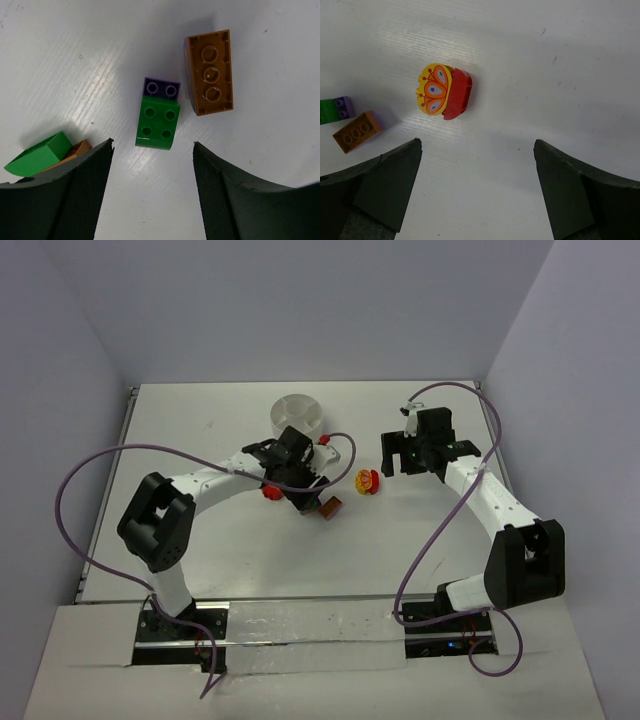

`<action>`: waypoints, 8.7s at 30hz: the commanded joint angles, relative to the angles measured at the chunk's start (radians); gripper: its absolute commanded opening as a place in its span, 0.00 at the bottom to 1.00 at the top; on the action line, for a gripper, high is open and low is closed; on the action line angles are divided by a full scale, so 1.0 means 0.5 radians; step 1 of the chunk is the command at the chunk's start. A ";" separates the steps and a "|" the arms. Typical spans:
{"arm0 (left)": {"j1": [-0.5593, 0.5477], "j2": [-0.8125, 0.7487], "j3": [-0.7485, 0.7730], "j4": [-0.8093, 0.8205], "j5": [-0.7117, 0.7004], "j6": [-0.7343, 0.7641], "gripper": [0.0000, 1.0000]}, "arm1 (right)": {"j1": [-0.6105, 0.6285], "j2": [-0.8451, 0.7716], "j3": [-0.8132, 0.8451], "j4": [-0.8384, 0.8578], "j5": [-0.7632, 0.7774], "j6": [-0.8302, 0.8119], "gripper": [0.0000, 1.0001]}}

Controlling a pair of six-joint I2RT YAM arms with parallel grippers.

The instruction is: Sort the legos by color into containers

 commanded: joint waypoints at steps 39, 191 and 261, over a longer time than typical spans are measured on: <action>0.173 -0.461 0.018 0.046 0.705 0.078 0.00 | -0.008 -0.244 0.130 0.004 -0.937 -0.289 1.00; 1.298 -0.091 -0.163 2.457 1.538 -1.084 0.02 | 0.596 1.446 2.356 -0.661 -0.004 -1.088 0.00; 1.364 0.781 0.189 3.730 1.690 -1.881 0.14 | 0.689 1.543 2.545 -0.468 -0.090 -1.067 0.77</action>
